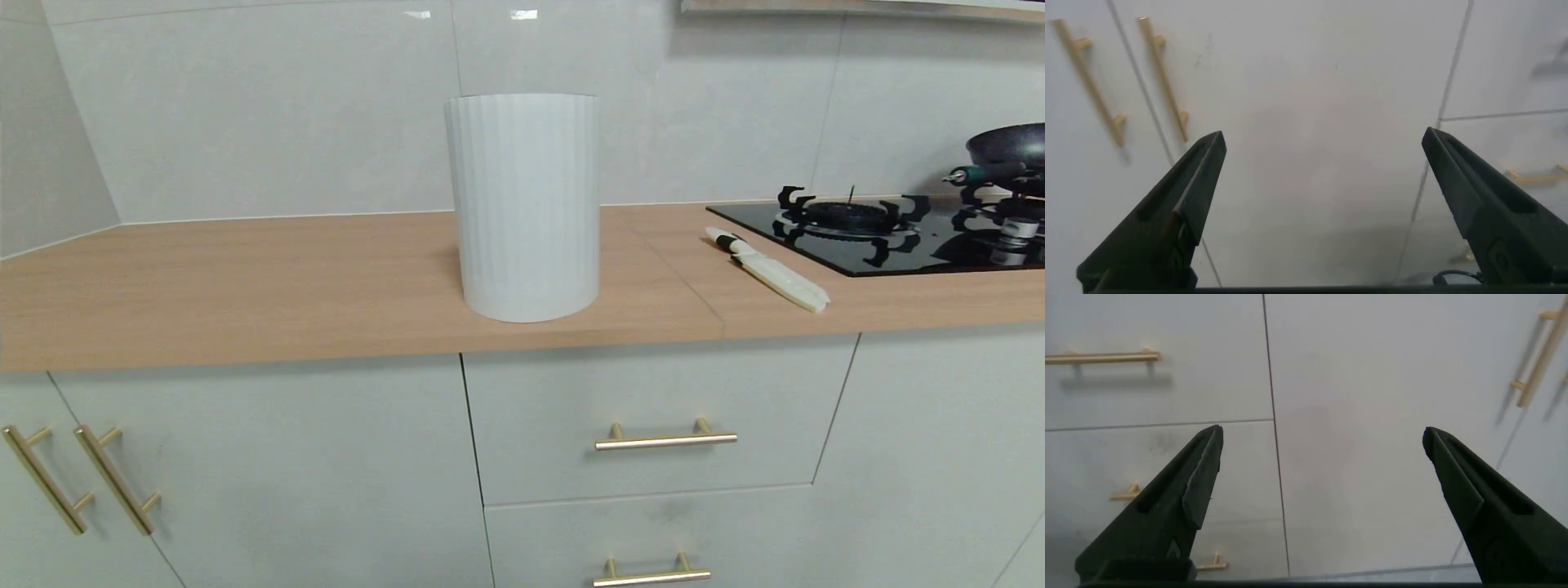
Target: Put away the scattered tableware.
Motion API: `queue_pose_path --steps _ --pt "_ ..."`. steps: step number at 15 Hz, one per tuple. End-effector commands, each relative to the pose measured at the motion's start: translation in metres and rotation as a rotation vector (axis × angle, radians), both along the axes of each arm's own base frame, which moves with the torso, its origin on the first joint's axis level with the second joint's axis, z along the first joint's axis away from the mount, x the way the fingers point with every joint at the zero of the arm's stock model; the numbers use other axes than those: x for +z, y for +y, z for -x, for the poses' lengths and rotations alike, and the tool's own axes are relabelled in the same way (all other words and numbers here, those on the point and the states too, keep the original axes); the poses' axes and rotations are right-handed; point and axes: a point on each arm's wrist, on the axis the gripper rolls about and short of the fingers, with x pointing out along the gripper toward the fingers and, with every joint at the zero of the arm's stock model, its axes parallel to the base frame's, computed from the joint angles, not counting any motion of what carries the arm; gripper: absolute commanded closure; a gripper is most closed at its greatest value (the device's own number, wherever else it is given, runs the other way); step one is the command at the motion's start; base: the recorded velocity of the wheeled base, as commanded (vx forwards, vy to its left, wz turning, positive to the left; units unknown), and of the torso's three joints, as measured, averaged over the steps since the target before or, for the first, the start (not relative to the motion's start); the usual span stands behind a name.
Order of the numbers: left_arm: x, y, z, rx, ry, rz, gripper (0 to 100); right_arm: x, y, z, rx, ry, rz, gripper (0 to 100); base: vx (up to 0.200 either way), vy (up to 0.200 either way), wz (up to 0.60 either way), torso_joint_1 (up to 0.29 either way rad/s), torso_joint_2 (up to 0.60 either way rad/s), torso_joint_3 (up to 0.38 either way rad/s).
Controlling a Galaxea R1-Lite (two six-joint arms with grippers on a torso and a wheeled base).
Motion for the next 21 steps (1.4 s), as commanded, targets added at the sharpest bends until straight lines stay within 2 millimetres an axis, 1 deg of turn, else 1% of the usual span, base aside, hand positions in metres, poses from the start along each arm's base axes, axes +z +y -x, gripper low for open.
queue_pose_path --steps 1,12,16,21 --pt "0.0 0.0 0.0 0.0 -0.001 0.0 0 0.0 0.0 -0.0001 0.0 0.002 0.0 0 0.0 0.0 0.0 0.0 0.0 0.0" --pt "0.0 0.0 0.0 0.0 -0.001 0.0 0 0.0 0.0 -0.0001 0.0 0.002 0.0 0 0.0 0.0 0.0 0.0 0.0 0.0" --pt "0.0 0.0 0.0 0.0 -0.001 0.0 0 0.0 0.0 -0.0001 0.0 0.002 0.0 0 0.0 0.0 0.0 0.071 -0.23 -0.238" --pt "0.0 0.0 0.0 0.0 -0.001 0.0 0 0.0 0.0 -0.0001 0.0 0.002 0.0 0 0.0 0.0 0.0 0.174 -0.51 -0.287"
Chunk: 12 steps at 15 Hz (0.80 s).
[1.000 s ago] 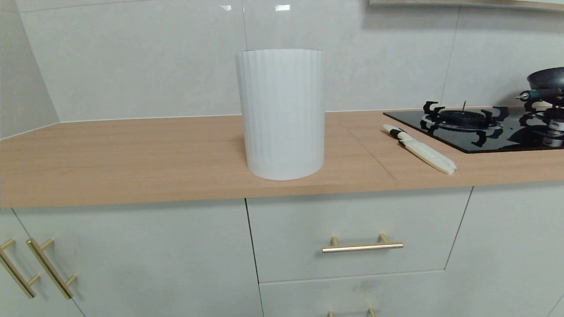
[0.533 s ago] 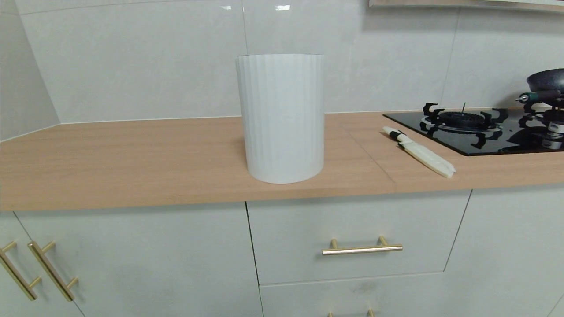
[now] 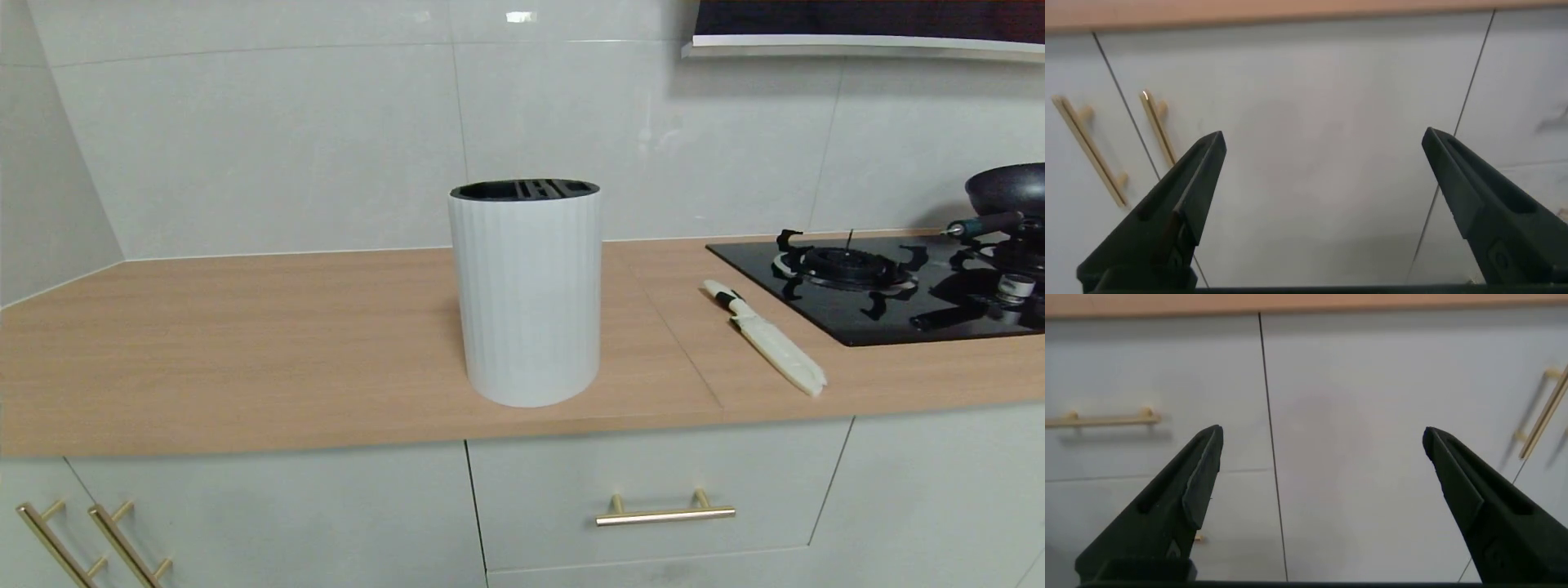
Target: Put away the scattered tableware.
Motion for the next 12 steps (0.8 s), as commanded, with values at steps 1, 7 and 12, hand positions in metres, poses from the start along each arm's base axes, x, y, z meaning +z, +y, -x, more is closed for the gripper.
queue_pose_path --steps 1,7,12 --pt "0.0 0.0 0.0 -0.001 0.0 0.0 0 0.0001 0.0 -0.0001 0.0 0.001 0.0 0 0.0 0.0 0.0 0.178 -0.48 -0.29" --pt "0.0 0.0 0.0 -0.001 0.0 0.0 0 0.0001 0.0 -0.0001 0.0 0.001 0.0 0 0.0 0.0 0.0 0.198 -0.48 -0.287" --pt "0.0 0.0 0.0 -0.001 0.0 -0.002 0 0.0001 0.0 -0.0001 0.0 0.001 0.0 0 0.0 0.0 0.0 0.215 -0.5 -0.283"
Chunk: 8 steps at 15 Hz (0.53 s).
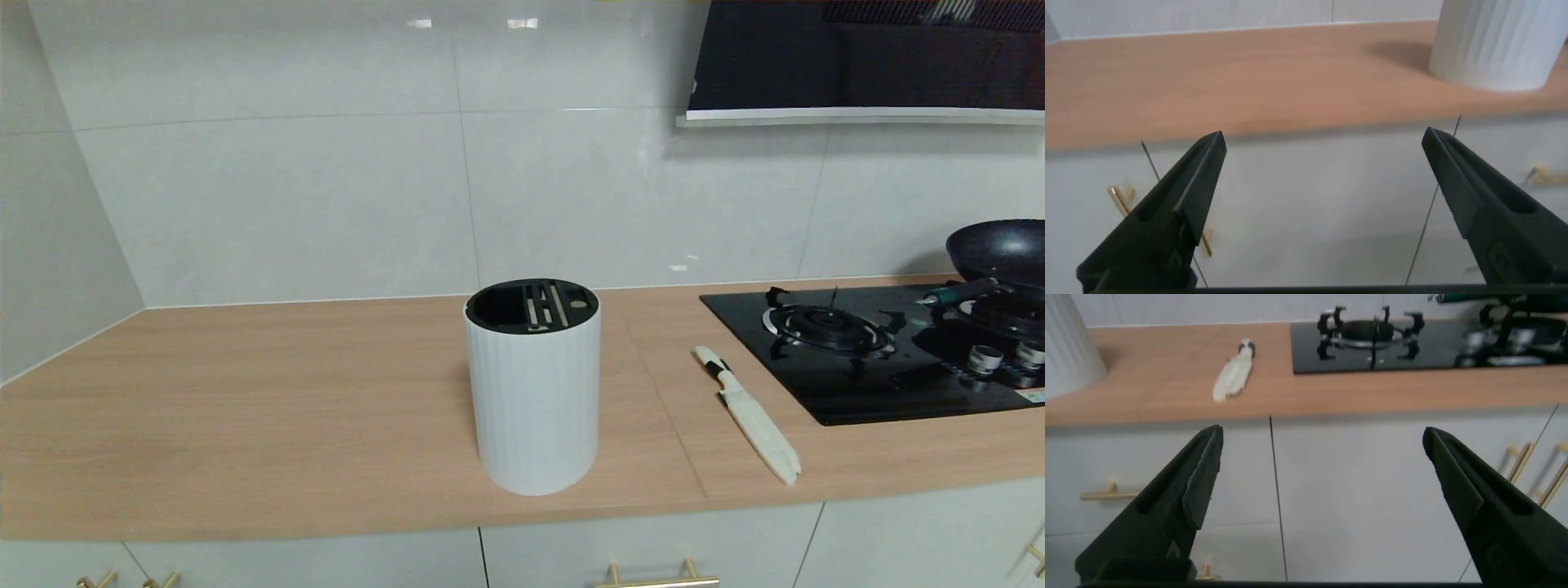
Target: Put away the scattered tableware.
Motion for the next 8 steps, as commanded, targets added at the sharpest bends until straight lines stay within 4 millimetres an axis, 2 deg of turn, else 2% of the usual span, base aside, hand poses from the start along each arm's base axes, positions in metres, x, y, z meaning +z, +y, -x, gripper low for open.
queue_pose_path --steps 1,8 --pt "0.0 0.0 0.0 0.0 -0.001 0.001 0 0.0001 0.0 -0.0001 0.0 0.001 0.0 0 0.0 0.0 0.0 0.227 -0.52 -0.281" --pt "0.0 0.0 0.0 0.0 -0.001 -0.001 0 0.0001 0.0 -0.0001 0.0 0.001 0.0 0 0.0 0.0 0.0 0.251 -0.54 -0.293"
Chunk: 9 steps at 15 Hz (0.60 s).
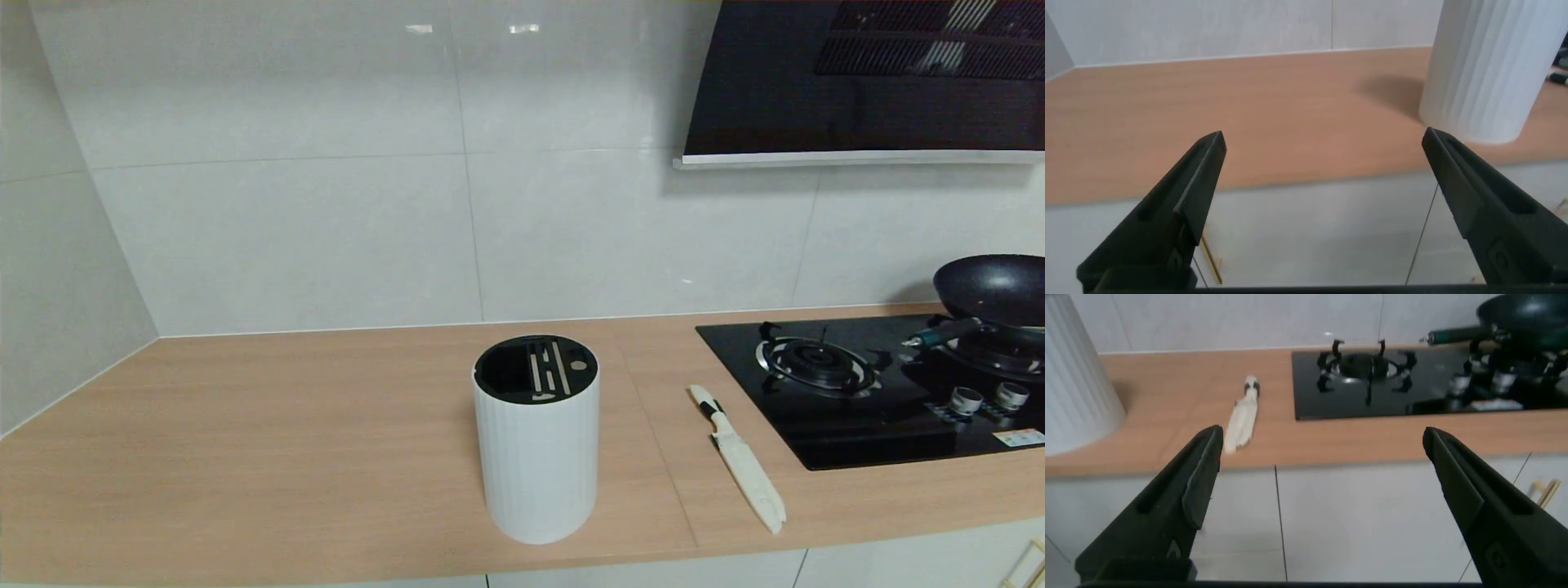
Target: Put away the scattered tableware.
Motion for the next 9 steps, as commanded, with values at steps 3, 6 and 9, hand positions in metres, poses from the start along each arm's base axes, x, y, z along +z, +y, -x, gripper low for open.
queue_pose_path --steps 3,6,9 --pt "0.0 0.0 0.0 0.0 -0.001 0.0 0 0.0001 0.0 -0.0001 0.0 0.001 0.0 0 0.0 0.0 0.0 0.277 -0.59 -0.313" --pt "0.0 0.0 0.0 0.0 -0.001 0.0 0 0.0001 0.0 -0.0001 0.0 0.001 0.0 0 0.0 0.0 0.0 0.269 -0.56 -0.292" --pt "0.0 0.0 0.0 0.0 -0.001 0.0 0 0.0001 0.0 -0.0001 0.002 0.001 0.0 0 0.0 0.0 0.0 0.204 -0.41 -0.209"
